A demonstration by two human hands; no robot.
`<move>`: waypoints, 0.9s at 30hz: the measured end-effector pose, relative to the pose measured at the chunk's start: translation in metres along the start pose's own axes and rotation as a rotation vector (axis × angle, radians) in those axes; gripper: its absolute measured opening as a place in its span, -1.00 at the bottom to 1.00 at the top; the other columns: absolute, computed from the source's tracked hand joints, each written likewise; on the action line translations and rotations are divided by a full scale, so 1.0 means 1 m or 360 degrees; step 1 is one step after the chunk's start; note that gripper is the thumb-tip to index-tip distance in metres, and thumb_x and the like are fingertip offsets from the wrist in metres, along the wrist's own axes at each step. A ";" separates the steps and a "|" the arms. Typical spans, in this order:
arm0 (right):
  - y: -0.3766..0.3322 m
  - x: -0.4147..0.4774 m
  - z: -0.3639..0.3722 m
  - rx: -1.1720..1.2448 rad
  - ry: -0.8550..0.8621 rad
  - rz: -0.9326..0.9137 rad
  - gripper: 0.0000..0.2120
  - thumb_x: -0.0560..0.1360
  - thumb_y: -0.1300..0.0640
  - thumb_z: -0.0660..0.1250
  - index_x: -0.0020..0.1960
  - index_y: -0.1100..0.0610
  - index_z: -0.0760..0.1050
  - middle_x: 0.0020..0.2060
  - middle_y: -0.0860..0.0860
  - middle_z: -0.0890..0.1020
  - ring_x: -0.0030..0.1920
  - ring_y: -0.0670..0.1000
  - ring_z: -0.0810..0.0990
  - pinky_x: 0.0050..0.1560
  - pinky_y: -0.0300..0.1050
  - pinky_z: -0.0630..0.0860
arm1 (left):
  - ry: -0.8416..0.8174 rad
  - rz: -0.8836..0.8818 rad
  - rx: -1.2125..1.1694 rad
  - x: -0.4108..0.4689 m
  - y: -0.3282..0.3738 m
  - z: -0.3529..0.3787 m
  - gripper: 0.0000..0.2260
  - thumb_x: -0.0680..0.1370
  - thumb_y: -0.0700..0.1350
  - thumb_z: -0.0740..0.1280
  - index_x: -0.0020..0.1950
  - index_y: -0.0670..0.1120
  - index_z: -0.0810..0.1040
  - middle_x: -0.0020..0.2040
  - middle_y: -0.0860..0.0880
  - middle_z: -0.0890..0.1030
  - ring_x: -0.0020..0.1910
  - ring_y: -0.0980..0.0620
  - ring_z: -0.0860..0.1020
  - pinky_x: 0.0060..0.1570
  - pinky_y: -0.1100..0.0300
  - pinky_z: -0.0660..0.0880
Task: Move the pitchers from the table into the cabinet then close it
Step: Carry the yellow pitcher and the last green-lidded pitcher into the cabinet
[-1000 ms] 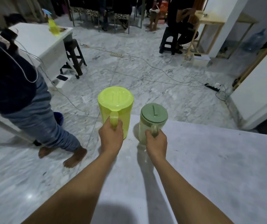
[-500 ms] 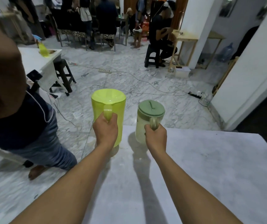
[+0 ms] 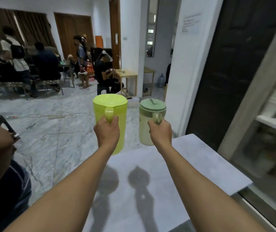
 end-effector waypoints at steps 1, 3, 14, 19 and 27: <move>-0.010 -0.004 -0.017 0.0004 0.0064 -0.0020 -0.74 0.43 0.11 0.32 -0.36 0.09 0.30 -0.43 0.06 0.43 -0.41 0.05 0.36 -0.34 -0.08 0.29 | -0.0047 0.0028 -0.0028 -0.005 0.015 0.004 -0.61 0.53 -0.12 0.31 -0.43 -0.09 0.22 -0.47 -0.05 0.29 -0.44 -0.04 0.26 -0.44 0.10 0.21; -0.026 -0.014 -0.051 0.0019 0.0177 -0.0043 -0.74 0.42 0.13 0.31 -0.36 0.09 0.28 -0.44 0.05 0.40 -0.41 0.04 0.34 -0.35 -0.08 0.27 | -0.0141 0.0070 -0.0072 -0.018 0.043 0.013 -0.61 0.54 -0.11 0.31 -0.42 -0.10 0.22 -0.46 -0.05 0.29 -0.44 -0.04 0.26 -0.45 0.10 0.19; -0.072 -0.080 -0.263 -0.0099 0.0839 -0.0087 -0.83 0.48 0.12 0.34 -0.12 0.23 0.57 -0.27 0.09 0.62 -0.28 0.04 0.52 -0.19 -0.05 0.49 | -0.0667 0.0233 -0.0443 -0.130 0.185 0.087 -0.70 0.52 -0.09 0.32 -0.35 -0.17 0.36 -0.43 -0.09 0.39 -0.41 -0.08 0.36 -0.44 0.15 0.25; -0.079 -0.111 -0.359 -0.0211 0.1023 -0.0074 -0.86 0.47 0.11 0.34 -0.21 0.16 0.58 -0.31 0.09 0.63 -0.27 0.09 0.57 -0.28 -0.10 0.44 | -0.0867 0.0266 -0.0612 -0.196 0.245 0.122 -0.66 0.52 -0.08 0.31 -0.27 -0.35 0.45 -0.39 -0.15 0.45 -0.38 -0.12 0.39 -0.39 0.08 0.29; -0.083 -0.166 -0.530 -0.0340 0.1385 0.0005 -0.78 0.43 0.02 0.35 -0.18 0.18 0.61 -0.30 0.12 0.67 -0.26 0.11 0.61 -0.22 -0.07 0.49 | -0.1245 0.0276 -0.0905 -0.334 0.347 0.191 -0.67 0.55 -0.04 0.31 -0.27 -0.28 0.51 -0.36 -0.14 0.53 -0.38 -0.07 0.48 -0.36 0.10 0.41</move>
Point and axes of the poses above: each hand's wrist, its own x-axis towards the middle knuckle, its own z-axis out of the palm, y = z × x, the point moved 4 cm from there along x, towards the middle knuckle
